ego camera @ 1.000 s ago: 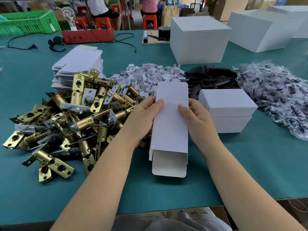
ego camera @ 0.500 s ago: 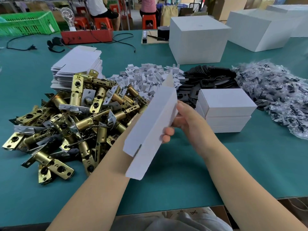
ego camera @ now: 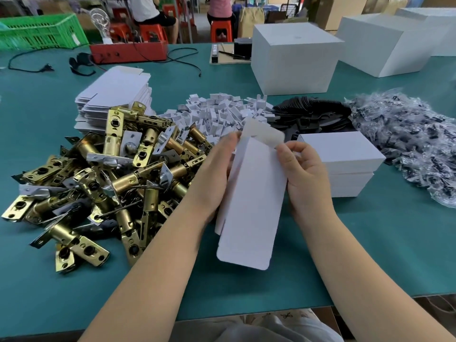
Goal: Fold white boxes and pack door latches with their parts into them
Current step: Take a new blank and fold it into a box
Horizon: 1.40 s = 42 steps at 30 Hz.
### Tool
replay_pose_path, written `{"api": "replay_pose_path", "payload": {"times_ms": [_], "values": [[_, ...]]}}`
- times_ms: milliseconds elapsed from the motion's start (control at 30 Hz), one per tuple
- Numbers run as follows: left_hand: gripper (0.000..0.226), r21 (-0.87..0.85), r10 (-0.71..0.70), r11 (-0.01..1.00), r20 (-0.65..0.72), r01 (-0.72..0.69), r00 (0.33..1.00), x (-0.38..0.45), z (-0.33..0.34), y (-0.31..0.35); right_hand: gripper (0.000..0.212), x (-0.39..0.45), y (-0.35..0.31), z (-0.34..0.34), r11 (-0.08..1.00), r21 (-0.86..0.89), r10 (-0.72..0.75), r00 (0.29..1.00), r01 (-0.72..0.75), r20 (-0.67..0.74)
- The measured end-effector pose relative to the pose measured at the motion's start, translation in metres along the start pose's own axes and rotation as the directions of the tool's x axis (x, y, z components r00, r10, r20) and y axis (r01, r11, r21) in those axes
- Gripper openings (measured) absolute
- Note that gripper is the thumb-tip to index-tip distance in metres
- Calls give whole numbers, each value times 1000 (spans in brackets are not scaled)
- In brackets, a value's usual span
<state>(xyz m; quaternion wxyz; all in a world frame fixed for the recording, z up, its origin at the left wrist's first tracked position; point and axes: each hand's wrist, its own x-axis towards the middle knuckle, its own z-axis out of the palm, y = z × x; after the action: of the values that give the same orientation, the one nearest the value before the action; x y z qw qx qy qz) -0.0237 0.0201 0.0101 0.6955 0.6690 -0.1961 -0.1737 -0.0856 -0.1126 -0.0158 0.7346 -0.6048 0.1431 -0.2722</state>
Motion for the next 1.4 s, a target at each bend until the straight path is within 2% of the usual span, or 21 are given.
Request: {"api": "replay_pose_path", "payload": {"times_ms": [67,100,233,400,533,633,733,867,933,1033,1133,1233,1333,1400], "values": [[36,174,160,971,44,-165,986,-7,-6,1,8,-1,-1,0,998,-47,-43,999,42,-20],[37,184,206,959,61,-214,977,-10,-12,-2,9,-1,-1,0,997,-63,-53,998,52,-23],[16,171,183,966,67,-192,981,-7,-10,-2,16,-4,-1,2,982,-153,-109,994,108,0],[15,190,200,959,79,-211,977,-7,-10,-7,23,-7,-3,3,966,-196,-163,986,167,38],[21,200,115,972,69,-127,991,-5,-10,-9,24,-7,-1,0,966,-202,-150,987,160,66],[21,162,39,986,7,-39,999,-6,-8,-9,16,-6,-2,1,966,-209,-132,986,150,98],[9,51,-10,999,-105,15,994,-4,-5,-9,33,-6,-1,2,965,-225,-114,986,138,120],[35,-13,-48,999,-70,47,996,-5,-6,-7,57,-5,-1,2,995,-102,20,989,-5,146],[35,-48,-98,994,-84,94,992,-3,-6,-7,46,-5,-2,2,996,-81,39,991,-28,129],[27,-122,-219,969,-44,213,975,0,-8,-7,14,-7,-5,3,986,-165,25,994,-7,105],[24,-171,-288,940,74,297,955,1,-13,-5,19,-8,-6,2,981,-174,108,985,-84,133],[25,-118,-260,955,106,271,960,-2,-16,-4,18,-8,-10,2,972,-161,197,966,-170,170],[31,-60,-224,971,109,231,968,-2,-17,-6,13,-5,-6,0,975,-166,175,966,-145,189],[35,-47,-214,974,109,220,971,-1,-18,-6,25,-3,-4,0,985,-131,136,971,-112,198]]}}
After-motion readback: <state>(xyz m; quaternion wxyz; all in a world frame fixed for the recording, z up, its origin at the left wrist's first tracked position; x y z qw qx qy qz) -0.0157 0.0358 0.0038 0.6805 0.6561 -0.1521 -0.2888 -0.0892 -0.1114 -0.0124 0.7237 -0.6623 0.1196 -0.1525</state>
